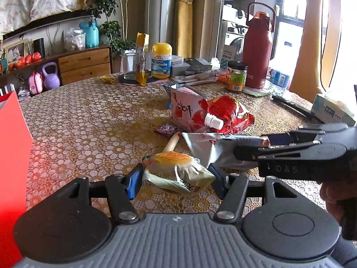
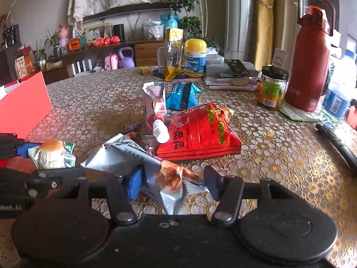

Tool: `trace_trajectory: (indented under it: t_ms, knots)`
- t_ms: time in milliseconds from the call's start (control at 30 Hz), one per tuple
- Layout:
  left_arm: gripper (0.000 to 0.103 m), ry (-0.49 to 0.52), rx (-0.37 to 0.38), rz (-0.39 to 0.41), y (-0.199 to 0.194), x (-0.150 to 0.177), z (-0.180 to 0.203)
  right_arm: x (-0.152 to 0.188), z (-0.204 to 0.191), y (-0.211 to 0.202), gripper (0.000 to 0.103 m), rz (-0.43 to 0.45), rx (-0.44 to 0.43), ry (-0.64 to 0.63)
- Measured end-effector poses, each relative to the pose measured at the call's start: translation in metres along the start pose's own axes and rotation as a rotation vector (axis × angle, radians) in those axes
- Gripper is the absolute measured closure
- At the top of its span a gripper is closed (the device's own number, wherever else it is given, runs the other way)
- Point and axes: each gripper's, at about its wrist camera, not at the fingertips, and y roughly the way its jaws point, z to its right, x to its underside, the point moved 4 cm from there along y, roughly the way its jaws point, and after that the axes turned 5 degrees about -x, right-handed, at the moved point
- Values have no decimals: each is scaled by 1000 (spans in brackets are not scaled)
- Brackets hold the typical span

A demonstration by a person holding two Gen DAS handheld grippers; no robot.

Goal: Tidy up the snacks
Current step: 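Lift both held snacks and carry them over the white box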

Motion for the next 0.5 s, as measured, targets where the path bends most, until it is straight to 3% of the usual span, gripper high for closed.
trace_trajectory:
  t_ms: [500]
  knots:
    - [41, -56, -44, 101, -63, -10, -30, 3, -15, -43, 52, 93, 19, 156]
